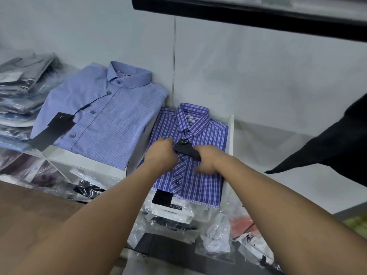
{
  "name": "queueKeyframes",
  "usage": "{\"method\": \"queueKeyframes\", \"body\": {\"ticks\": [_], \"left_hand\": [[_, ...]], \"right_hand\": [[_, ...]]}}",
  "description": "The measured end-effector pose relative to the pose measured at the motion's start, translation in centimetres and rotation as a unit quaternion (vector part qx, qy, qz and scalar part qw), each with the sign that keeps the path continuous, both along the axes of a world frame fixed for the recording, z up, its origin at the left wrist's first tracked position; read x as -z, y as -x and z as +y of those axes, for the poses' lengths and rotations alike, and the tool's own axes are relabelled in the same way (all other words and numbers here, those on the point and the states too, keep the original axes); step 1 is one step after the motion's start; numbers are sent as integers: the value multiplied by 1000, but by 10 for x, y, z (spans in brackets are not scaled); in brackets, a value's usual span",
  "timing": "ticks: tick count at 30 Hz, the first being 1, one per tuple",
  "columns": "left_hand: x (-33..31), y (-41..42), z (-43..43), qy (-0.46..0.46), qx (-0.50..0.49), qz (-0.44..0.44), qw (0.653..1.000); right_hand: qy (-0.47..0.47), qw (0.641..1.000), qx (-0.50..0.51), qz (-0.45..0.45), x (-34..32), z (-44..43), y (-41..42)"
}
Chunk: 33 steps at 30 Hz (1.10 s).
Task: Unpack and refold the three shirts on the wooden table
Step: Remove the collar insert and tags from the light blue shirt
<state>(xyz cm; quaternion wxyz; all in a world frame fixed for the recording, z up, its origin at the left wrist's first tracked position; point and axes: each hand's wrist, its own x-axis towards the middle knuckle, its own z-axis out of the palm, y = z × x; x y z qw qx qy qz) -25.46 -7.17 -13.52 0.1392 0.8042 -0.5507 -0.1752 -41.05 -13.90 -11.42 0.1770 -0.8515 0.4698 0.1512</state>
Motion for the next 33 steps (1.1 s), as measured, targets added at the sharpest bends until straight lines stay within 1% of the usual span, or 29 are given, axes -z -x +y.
{"method": "queueKeyframes", "body": {"ticks": [2,4,5,8,10,12,13,15,16,19,21,25,27,28,30,31,33], "left_hand": [[-15,0,4,87,-21,3,996],[-32,-7,11,172,-39,4,984],[-40,-13,15,210,-51,5,976],[-59,-43,32,283,-107,-7,953],[-62,-71,47,279,-155,-46,946],[-58,-102,62,219,-229,-80,945],[-55,-115,71,172,-270,-77,944],[-49,-133,87,92,-334,-35,937],[-47,-140,94,74,-354,-12,932],[-51,-150,104,89,-390,55,915],[-57,-156,103,110,-391,85,910],[-61,-173,104,124,-383,65,913],[-58,-182,106,118,-400,58,907],[-56,-186,107,118,-410,68,902],[-56,-195,108,131,-433,122,884],[-56,-199,108,141,-450,162,867],[-58,-207,106,165,-493,253,816]], "right_hand": [[24,990,58,-123,-12,2,-7],[16,963,118,-241,-25,6,-19],[3,950,133,-281,-32,9,-27],[-60,924,155,-343,-49,25,-55],[-110,901,176,-382,-55,38,-75],[-164,879,197,-402,-60,49,-94],[-192,870,204,-406,-62,54,-103],[-243,850,223,-412,-65,63,-118],[-259,841,233,-415,-65,66,-125],[-267,829,244,-427,-60,73,-145],[-261,826,242,-437,-57,75,-157],[-219,835,253,-436,-48,73,-172],[-187,848,262,-420,-41,67,-175],[-172,853,265,-415,-37,63,-178],[-157,853,276,-414,-32,56,-180],[-160,847,284,-419,-35,58,-181],[-189,829,311,-425,-44,64,-182]]}}
